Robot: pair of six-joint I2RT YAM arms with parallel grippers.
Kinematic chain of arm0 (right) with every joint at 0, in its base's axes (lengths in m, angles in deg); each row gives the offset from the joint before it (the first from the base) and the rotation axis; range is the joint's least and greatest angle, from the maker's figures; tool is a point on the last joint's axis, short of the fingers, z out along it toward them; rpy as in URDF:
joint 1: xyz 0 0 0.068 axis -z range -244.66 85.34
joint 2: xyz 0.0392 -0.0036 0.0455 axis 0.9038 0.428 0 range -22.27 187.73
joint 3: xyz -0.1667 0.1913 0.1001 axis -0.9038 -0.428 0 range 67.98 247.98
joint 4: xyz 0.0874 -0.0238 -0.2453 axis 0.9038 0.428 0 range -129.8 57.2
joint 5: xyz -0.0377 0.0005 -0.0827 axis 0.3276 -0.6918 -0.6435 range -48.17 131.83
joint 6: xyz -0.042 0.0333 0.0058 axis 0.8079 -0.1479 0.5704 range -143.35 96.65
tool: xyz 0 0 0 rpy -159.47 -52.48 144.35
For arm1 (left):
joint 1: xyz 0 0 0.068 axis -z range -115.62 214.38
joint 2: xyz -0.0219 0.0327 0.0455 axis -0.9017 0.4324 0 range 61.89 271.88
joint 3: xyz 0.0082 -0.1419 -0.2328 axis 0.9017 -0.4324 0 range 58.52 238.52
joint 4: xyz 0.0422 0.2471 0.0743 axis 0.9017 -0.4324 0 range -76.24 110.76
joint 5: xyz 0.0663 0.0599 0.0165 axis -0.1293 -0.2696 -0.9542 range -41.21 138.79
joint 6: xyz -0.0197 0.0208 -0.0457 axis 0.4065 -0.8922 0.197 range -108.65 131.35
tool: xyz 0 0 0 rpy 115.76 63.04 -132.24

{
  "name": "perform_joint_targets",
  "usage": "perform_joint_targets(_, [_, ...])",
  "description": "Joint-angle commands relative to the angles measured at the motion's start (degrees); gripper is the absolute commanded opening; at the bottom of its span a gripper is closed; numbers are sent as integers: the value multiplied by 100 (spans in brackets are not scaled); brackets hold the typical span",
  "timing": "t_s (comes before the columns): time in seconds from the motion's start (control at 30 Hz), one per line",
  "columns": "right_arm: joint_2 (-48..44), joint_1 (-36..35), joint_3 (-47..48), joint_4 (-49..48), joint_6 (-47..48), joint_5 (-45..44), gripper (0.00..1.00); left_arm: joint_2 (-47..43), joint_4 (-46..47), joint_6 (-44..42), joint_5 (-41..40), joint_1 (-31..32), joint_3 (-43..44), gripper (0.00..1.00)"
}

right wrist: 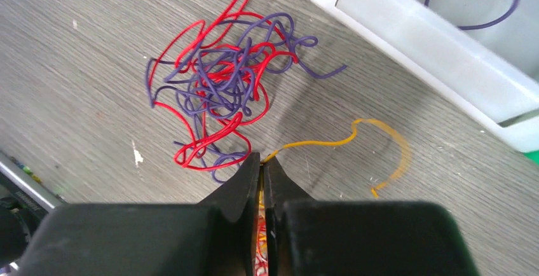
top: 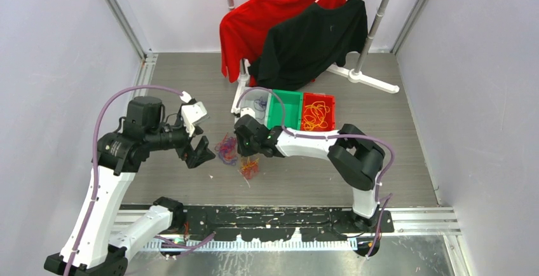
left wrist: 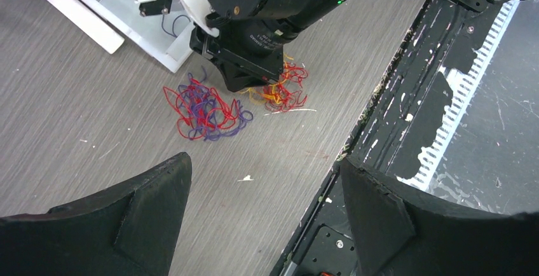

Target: Untangle the cables

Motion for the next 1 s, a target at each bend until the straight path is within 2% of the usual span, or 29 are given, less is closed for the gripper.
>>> perform_joint_targets(0.0, [-1013, -17, -33, -537, 12, -121, 7, -140, 76, -60, 147, 14, 19, 87])
perform_joint_targets(0.2, [-2141, -16, -481, -1144, 181, 609, 3, -255, 223, -50, 413, 13, -109, 87])
perform_joint_targets(0.37, [-2731, -17, -688, -1386, 97, 1021, 1, -303, 446, 83, 560, 13, -292, 87])
perform_joint_targets(0.67, [-3129, -40, -1043, -2539, -548, 1593, 4, -710, 1890, 1430, 718, 11, -1103, 87])
perform_joint_targets(0.8, [-3162, -131, -1112, -2852, -676, 1695, 4, -703, 2130, 1880, 857, 17, -1264, 83])
perform_joint_targets(0.97, [-3269, -181, -1218, -3132, -795, 1712, 4, -650, 2171, 1870, 655, 15, -1332, 73])
